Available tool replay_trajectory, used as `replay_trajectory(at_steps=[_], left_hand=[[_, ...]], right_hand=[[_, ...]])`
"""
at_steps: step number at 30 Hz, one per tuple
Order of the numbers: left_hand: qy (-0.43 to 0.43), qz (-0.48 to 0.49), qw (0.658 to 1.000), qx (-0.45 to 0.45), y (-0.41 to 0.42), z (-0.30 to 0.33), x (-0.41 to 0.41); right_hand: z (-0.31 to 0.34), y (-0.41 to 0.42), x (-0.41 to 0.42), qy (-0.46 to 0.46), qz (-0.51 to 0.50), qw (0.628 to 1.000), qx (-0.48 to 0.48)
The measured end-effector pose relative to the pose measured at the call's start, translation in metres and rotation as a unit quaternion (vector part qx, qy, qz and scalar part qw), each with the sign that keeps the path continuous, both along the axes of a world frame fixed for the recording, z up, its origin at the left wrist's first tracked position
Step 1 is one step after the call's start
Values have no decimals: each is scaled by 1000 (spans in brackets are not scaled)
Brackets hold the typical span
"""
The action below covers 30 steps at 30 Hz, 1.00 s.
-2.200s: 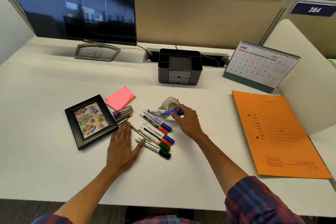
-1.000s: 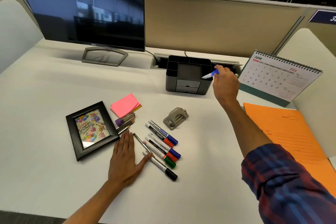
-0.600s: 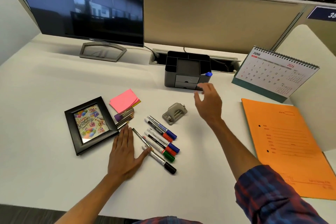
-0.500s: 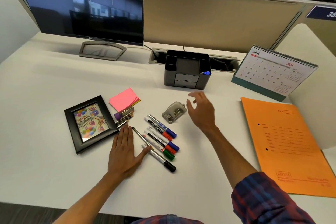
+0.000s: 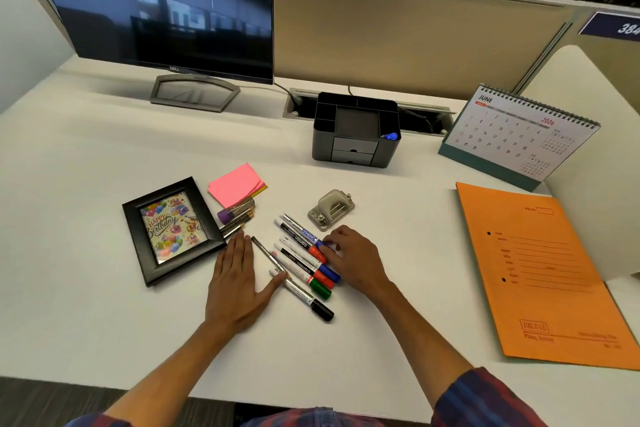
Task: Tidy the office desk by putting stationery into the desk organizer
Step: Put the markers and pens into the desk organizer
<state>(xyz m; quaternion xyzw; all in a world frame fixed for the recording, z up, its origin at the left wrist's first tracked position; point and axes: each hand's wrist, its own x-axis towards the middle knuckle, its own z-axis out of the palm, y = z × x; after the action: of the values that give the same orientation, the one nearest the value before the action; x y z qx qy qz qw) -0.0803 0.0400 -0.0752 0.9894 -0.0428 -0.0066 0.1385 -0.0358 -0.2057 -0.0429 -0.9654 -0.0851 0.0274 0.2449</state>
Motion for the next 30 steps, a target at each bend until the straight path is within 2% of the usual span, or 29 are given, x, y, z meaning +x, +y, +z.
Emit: replay_trajectory(at_steps=[4,6,8,10,14,25,30], left_hand=[[3,-1,1000,-2,1,0,1],[4,-3,1000,1,1,1,0],[0,-3,1000,-4,1,1,0],[-2,-8,1000,1,0,0,0],[0,-13,1000,18,0,-1,1],[5,-13,999,32,1,-2,1],[5,-15,1000,22,1,-2,1]], right_hand=[[-2,-1,-3,4,-10,1000,-8],[-3,-1,-3,18,-32,999,18],[0,-1,-1,53,-82,986,137],[6,-2,3,61,-123,953,268],[29,-9,15,8,-144,924,353],[105,-53,77,-213,-170,895,354],[122,-80,110,-328,-188,883,277]])
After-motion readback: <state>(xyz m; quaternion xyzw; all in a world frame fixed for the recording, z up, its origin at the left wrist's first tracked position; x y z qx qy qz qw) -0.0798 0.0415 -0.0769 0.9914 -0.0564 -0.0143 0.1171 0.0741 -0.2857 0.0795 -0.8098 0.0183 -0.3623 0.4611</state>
